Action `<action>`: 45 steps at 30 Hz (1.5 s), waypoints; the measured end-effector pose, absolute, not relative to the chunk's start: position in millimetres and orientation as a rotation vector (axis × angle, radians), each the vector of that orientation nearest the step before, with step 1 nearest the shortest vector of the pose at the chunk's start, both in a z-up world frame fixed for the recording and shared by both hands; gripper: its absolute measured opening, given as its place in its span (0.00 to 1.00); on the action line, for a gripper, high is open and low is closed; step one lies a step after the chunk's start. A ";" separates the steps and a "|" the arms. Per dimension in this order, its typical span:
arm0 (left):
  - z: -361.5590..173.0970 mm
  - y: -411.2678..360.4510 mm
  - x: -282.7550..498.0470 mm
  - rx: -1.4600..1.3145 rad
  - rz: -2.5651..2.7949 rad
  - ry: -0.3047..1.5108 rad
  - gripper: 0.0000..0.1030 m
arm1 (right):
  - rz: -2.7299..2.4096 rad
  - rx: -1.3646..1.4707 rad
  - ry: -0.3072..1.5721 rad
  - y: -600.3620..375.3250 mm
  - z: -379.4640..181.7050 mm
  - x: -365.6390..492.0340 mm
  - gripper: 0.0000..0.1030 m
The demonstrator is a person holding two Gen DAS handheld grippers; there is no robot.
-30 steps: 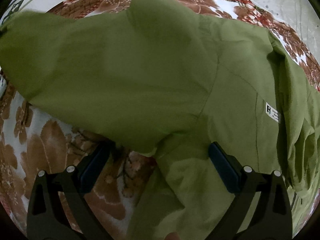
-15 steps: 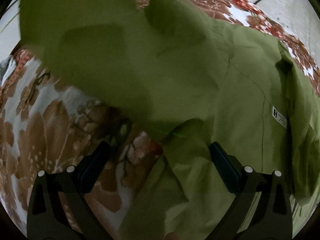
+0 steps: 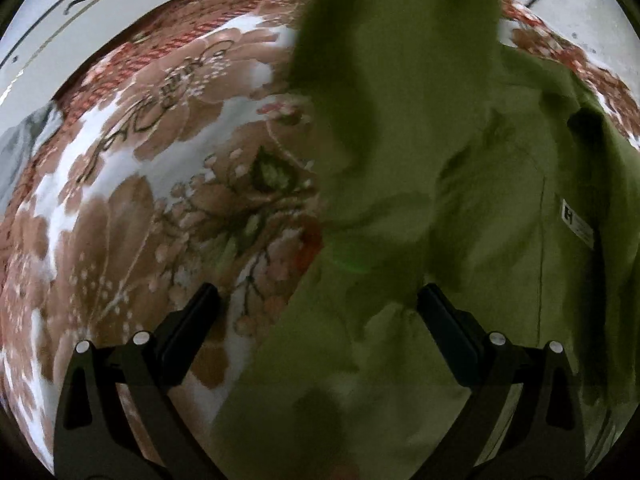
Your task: Fold large clothes
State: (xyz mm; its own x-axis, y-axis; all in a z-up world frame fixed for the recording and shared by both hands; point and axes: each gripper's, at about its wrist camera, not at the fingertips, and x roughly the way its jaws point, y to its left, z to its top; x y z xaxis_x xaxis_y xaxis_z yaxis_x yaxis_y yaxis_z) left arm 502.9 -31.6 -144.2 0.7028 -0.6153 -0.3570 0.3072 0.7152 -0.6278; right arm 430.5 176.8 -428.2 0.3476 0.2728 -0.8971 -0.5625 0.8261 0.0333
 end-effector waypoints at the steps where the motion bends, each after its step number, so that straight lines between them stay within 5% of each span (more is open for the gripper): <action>1: -151.7 -54.7 502.9 -0.563 -0.580 0.610 0.07 | 0.576 -0.316 1.091 174.8 -429.8 429.6 0.96; 11: -261.6 -251.4 507.4 -0.354 -0.661 0.872 0.07 | 0.697 -0.305 1.031 161.3 -434.4 417.2 0.96; 21: -359.5 -328.1 504.3 -0.098 -0.525 0.997 0.08 | 0.778 -0.312 0.973 150.1 -434.5 407.4 0.96; 23: -378.7 -342.8 500.8 -0.014 -0.501 1.036 0.19 | 0.778 -0.339 0.960 151.9 -434.5 404.0 0.96; 25: -396.4 -355.3 494.0 0.042 -0.533 1.088 0.90 | 0.797 -0.340 0.944 146.7 -433.7 401.3 0.96; 28: -410.8 -371.6 475.2 0.170 -0.528 1.102 0.92 | 0.753 -0.385 0.906 137.3 -424.3 393.9 0.95; 37: -333.7 -374.8 431.5 0.134 -0.551 1.147 0.93 | 0.822 -0.455 0.741 103.1 -351.6 341.9 0.95; 45: -228.6 -308.6 440.0 0.083 -0.443 1.031 0.95 | 0.530 -0.489 0.881 -46.9 -359.5 363.0 0.95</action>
